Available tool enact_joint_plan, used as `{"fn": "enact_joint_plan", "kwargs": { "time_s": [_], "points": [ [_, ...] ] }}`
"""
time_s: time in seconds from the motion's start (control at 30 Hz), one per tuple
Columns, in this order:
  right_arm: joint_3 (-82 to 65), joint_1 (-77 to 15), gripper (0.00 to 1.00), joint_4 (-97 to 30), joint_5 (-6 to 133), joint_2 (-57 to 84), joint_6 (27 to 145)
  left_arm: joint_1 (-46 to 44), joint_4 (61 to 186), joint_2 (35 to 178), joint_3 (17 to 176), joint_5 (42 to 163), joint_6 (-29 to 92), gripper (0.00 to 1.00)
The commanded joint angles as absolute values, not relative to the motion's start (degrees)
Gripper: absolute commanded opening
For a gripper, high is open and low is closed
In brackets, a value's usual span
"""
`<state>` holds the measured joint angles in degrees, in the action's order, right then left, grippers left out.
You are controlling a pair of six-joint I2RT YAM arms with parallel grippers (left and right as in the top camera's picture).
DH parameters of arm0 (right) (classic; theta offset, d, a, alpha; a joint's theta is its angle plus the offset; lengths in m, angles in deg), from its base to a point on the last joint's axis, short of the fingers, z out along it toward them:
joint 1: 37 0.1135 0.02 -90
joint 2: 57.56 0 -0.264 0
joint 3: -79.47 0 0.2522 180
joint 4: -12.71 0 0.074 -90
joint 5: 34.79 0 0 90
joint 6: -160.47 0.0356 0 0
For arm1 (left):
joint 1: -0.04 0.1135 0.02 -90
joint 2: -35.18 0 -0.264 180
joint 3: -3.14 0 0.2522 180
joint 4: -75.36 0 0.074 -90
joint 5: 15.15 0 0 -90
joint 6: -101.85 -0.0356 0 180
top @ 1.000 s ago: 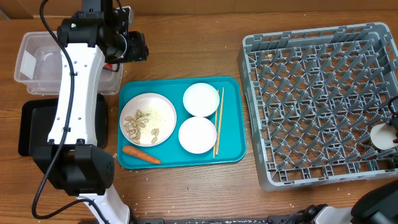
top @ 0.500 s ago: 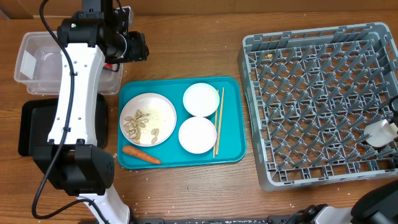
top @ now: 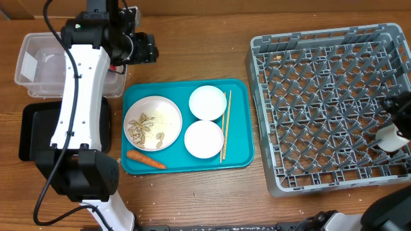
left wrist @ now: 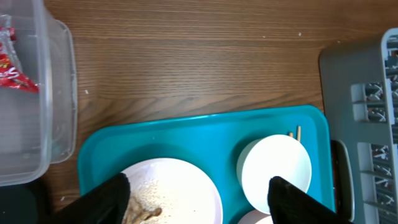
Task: Sort waste into correct bins and load items into the dishwasher
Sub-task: 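Reach the right gripper to the white bowl and grasp its rim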
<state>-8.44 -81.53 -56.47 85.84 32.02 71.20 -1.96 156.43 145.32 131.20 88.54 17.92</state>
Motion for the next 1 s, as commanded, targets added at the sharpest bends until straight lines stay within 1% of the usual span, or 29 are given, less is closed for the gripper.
{"fn": "enact_joint_plan", "kwargs": {
  "time_s": [0.0, 0.17, 0.3, 0.47, 0.57, 0.67, 0.77, 0.97],
  "points": [
    [-10.12, -75.83, 0.73, -54.98, 99.2, 26.65, 65.89, -5.11, 156.19, 145.46, 131.9, 89.66, 17.85, 0.78],
    [-10.12, -63.61, 0.73, -52.33, 96.73, 23.72, 65.91, -9.2, 156.6, 148.03, 131.83, 89.48, 17.15, 0.82],
    [-10.1, -52.88, 0.72, -50.67, 92.66, 24.11, 65.94, -11.53, 157.65, 150.96, 131.81, 89.44, 17.18, 0.79],
    [-10.1, -39.17, 0.73, -47.02, 84.75, 25.88, 65.98, -11.99, 158.96, 152.43, 131.79, 89.18, 17.24, 0.75],
    [-10.12, -31.35, 0.75, -44.42, 79.39, 28.18, 66.18, -11.32, 159.75, 152.41, 131.81, 85.57, 19.78, 0.75],
    [-10.12, -25.21, 0.75, -41.69, 74.69, 31.04, 66.48, -9.96, 162.13, 152.41, 131.81, 79.71, 23.19, 0.75],
    [-10.12, -20.38, 0.75, -38.5, 69.58, 34.17, 68.21, -7.71, 164.32, 152.38, 131.83, 77.2, 25.81, 0.76],
    [-10.1, -13.12, 0.68, -32.12, 63.81, 41.69, 69.0, -2.03, 165.41, 152.38, 131.83, 77.9, 28.26, 0.76]
  ]
}}
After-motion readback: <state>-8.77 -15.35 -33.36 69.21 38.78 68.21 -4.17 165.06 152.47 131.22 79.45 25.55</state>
